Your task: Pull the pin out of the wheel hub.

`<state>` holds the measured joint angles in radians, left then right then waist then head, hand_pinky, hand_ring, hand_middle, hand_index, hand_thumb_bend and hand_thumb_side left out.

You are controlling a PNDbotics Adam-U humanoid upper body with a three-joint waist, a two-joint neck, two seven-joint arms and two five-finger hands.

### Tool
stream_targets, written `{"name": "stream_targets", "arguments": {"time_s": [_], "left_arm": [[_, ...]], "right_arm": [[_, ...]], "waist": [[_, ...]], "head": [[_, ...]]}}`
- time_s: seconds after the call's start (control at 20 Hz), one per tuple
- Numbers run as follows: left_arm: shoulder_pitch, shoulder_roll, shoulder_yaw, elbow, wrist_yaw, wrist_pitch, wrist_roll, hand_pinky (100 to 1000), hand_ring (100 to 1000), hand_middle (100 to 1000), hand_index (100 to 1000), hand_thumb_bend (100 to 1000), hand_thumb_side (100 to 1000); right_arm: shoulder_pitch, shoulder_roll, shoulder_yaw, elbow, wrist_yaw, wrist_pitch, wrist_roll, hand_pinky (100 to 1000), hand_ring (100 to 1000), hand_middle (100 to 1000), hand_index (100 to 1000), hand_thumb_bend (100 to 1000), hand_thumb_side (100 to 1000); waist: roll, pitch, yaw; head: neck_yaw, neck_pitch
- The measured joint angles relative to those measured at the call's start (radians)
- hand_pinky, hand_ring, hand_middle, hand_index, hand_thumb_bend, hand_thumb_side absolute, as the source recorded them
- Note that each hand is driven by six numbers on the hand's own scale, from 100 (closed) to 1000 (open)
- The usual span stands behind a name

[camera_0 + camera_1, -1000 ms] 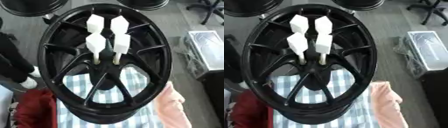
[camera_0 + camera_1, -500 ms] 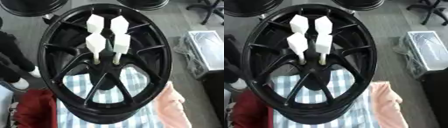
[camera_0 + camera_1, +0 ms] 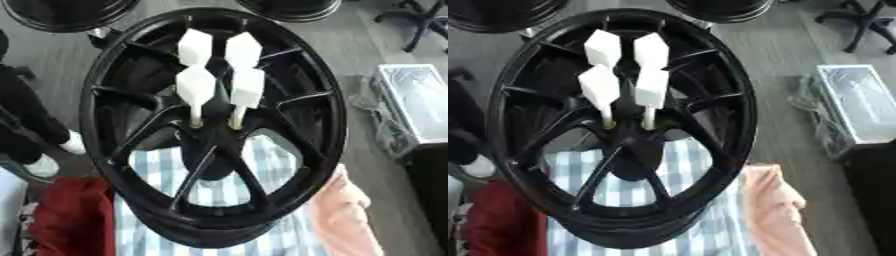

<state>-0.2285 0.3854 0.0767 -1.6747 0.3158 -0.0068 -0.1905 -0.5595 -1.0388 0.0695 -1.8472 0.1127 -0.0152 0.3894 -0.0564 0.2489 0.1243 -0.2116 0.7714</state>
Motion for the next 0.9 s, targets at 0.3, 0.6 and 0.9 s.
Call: {"name": "stream_targets", "arguments": {"time_s": [0.3,0.6,0.9], "left_arm": [[0.002,0.000,0.000,0.005,-0.002,0.000,0.000,790,884,749,782,185,812],[0.020,0.003,0.000,0.006,-0.005,0.001,0.001,790,886,750,781,180,818],[0.036,0.012,0.003,0.011,-0.011,-0.006,0.008,790,888,750,780,179,822]], "right_arm": [[-0.021,0.017,0.018,0.000,0.038,-0.019,0.103,799,761,756,867,100,213],[-0.034,0.037,0.039,0.007,0.055,-0.011,0.131,749,741,737,876,100,299],[-0.064,0.108,0.092,-0.003,0.146,0.076,0.176,742,743,737,878,100,340]], "waist": [[-0.002,-0.001,-0.002],[-0.005,-0.016,-0.033],[-0.006,-0.025,-0.055]], "head": [[0.007,0.000],[0.032,0.000],[0.074,0.000]]}}
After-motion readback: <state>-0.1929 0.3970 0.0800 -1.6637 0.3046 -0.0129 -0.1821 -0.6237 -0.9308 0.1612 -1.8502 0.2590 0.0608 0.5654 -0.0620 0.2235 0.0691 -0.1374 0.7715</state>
